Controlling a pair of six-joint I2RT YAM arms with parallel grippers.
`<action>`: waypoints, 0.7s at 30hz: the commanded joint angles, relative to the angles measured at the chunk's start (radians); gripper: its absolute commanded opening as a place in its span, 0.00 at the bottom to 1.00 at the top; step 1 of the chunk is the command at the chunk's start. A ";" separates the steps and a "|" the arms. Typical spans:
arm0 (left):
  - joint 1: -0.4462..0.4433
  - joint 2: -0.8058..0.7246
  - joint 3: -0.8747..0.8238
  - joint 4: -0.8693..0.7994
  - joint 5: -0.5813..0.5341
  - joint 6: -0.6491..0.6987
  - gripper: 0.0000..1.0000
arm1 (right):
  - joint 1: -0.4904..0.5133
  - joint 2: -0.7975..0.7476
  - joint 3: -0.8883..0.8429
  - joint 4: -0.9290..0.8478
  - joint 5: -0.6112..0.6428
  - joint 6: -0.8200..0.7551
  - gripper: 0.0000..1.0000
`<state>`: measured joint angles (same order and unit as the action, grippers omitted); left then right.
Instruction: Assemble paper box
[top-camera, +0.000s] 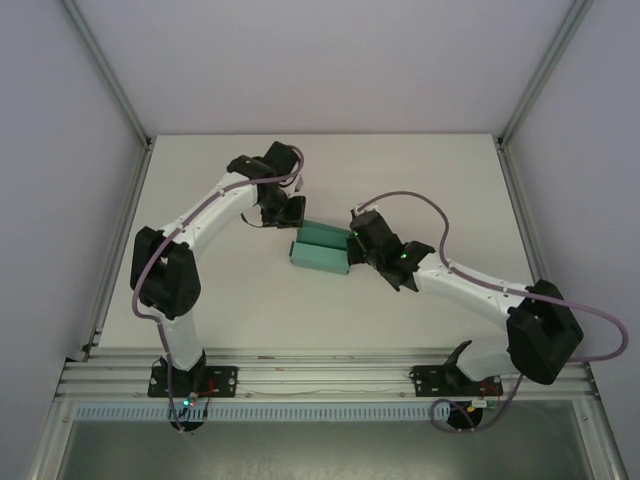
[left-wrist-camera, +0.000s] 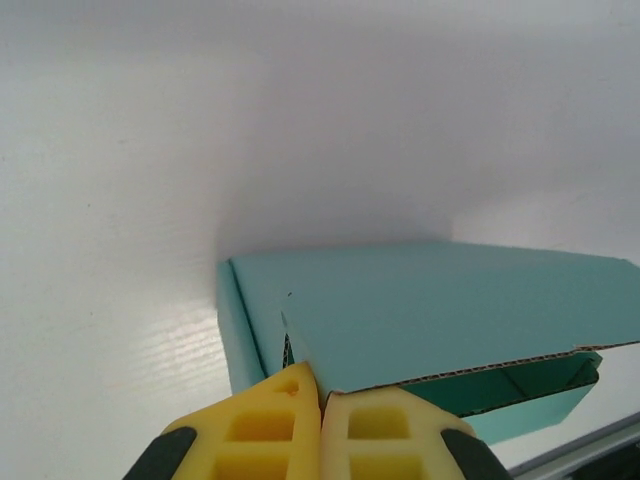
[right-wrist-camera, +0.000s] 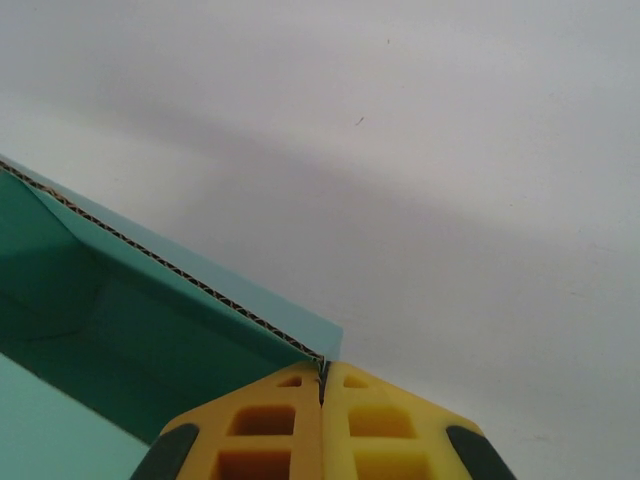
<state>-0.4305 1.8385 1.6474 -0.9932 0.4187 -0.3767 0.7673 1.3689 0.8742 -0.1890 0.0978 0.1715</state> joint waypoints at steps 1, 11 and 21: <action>-0.049 -0.045 -0.039 0.059 -0.029 0.002 0.07 | 0.019 0.024 -0.007 0.063 -0.045 0.028 0.00; -0.062 -0.059 -0.085 0.105 -0.079 0.013 0.20 | 0.020 0.033 0.060 -0.042 0.003 0.037 0.00; -0.060 -0.212 -0.176 0.040 -0.182 0.028 1.00 | 0.021 0.006 0.037 -0.018 -0.071 0.008 0.00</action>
<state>-0.4911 1.7073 1.4952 -0.9043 0.3202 -0.3584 0.7830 1.4025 0.8997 -0.2005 0.0326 0.1955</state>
